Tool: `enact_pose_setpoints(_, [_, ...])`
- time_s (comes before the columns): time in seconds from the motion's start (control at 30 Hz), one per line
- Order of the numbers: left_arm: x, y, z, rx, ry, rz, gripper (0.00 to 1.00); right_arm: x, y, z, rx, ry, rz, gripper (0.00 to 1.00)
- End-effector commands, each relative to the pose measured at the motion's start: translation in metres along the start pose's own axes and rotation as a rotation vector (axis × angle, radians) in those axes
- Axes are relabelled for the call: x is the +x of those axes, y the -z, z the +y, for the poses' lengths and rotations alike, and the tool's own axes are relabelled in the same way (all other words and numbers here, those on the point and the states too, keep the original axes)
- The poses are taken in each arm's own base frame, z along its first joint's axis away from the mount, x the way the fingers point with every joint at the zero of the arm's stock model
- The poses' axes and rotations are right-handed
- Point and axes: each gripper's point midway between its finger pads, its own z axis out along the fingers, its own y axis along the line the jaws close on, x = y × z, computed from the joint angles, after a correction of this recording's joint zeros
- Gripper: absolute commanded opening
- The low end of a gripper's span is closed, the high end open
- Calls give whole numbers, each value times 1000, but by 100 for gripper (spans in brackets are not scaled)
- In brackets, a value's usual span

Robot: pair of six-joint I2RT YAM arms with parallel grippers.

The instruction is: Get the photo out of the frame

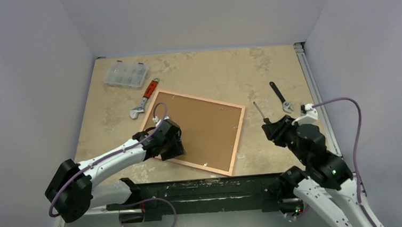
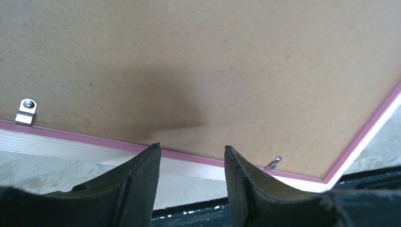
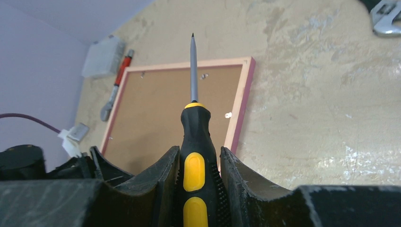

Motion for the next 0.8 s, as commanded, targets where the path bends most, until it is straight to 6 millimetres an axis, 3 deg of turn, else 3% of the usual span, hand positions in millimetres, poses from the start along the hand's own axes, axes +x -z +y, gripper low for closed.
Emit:
enact_pose_setpoints(0.0, [-29, 31, -32, 82, -105, -111, 51, 31, -28, -16, 136, -1, 146, 0])
enact_pose_setpoints(0.33, [-72, 89, -107, 296, -312, -191, 52, 77, -65, -31, 203, 55, 315, 0])
enact_pose_setpoints(0.47, [-93, 116, -129, 342, -410, -253, 53, 80, -80, -28, 176, 100, 310, 0])
enact_pose_setpoints(0.6, [-102, 120, -138, 368, -467, -255, 53, 81, -92, -27, 182, 118, 314, 0])
enact_pose_setpoints(0.77, [-97, 114, -140, 428, -494, -183, 53, 72, -113, -4, 81, 180, 286, 0])
